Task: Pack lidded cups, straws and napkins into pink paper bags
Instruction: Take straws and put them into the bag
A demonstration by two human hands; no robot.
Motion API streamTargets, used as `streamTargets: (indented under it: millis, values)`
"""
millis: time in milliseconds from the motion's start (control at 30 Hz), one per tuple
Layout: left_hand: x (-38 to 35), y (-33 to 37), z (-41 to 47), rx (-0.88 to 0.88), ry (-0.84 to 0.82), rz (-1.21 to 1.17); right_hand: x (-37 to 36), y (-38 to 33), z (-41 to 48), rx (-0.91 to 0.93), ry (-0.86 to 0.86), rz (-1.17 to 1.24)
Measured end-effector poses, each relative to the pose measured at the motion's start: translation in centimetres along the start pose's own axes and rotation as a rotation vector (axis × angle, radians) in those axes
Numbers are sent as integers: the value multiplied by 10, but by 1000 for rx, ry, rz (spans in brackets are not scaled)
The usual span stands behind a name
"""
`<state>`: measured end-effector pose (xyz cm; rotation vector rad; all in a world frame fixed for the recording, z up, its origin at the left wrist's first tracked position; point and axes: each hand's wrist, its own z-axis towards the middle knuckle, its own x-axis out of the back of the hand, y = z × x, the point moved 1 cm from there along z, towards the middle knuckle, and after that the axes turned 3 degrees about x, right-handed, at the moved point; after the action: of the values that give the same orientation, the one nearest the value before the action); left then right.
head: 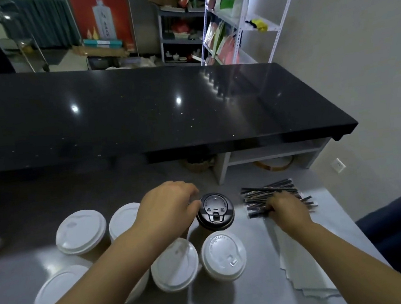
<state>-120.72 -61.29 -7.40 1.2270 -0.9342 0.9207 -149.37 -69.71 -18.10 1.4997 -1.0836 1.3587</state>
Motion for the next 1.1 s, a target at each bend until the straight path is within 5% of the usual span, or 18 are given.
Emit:
streamTargets:
  millis: [200, 733, 1100]
  values:
    - [-5, 7, 13, -11, 24, -31, 9, 8, 11, 120, 37, 109]
    - [-9, 17, 4, -42, 36, -57, 25, 1, 17, -54, 39, 238]
    - [-13, 21, -7, -59, 19, -43, -2, -19, 1, 37, -80, 65]
